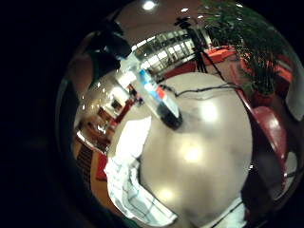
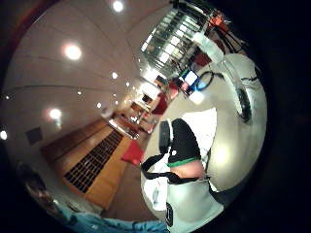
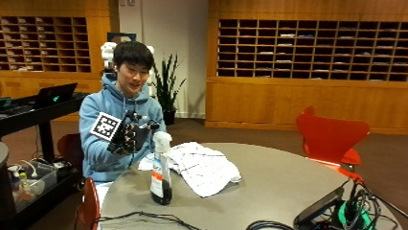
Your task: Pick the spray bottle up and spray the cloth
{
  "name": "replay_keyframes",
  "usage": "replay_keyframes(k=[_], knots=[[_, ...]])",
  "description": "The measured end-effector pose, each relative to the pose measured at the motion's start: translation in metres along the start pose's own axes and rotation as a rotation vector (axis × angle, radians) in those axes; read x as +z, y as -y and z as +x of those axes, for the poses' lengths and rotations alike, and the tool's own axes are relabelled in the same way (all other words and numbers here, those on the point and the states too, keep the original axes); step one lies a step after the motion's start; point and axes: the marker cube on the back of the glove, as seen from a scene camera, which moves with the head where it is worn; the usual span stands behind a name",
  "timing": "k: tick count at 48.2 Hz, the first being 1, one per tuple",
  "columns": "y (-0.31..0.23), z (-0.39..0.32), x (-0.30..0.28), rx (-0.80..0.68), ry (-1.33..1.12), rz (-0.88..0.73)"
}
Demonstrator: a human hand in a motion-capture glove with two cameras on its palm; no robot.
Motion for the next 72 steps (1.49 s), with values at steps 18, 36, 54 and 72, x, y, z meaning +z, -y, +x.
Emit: replay_keyframes(k=[18,36,54,72], knots=[[0.052,0.027,0.035,0.097,0.04,0.31],[0.077,0.047,0.064,0.221,0.057,0.314],[0.113,0.053,0.085,0.279,0.045,0.342],[0.135,0.057,0.094,0.356,0.141,0.326]])
